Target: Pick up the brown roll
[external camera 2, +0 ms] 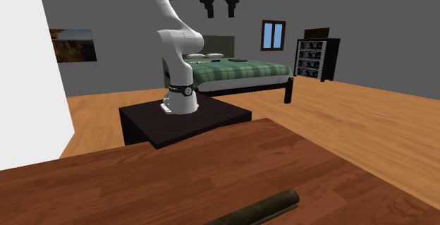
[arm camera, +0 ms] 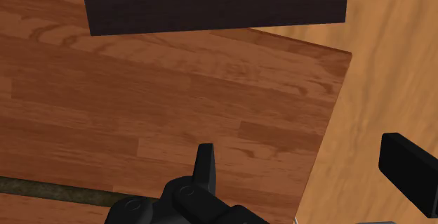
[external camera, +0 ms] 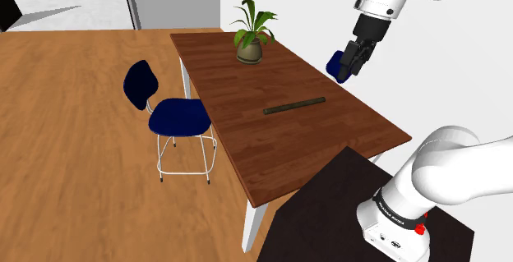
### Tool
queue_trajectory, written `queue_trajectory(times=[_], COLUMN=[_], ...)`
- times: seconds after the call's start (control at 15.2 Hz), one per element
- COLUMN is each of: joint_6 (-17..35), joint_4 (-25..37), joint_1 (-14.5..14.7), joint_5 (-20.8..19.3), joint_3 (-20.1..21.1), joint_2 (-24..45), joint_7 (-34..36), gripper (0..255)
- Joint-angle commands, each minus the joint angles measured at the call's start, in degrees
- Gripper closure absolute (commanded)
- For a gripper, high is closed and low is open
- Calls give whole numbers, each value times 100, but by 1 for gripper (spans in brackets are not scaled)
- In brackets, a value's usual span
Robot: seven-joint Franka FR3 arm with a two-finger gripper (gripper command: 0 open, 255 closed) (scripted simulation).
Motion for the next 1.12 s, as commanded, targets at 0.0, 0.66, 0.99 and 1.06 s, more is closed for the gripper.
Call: queue_trajectory(times=[0.0, 0.66, 0.99, 1.06], joint_6=[0, 1266, 2000, 2147], joint_4=[0, -554, -450, -399], joint_1=[0, 73, 221, 266], joint_5=[0, -880, -1099, -1107], joint_3=[0, -1356, -2050, -2187], joint_2=[0, 798, 1647, 1848], joint_7=[0, -2463, -3705, -3960], gripper=[0, 0, 0, 0])
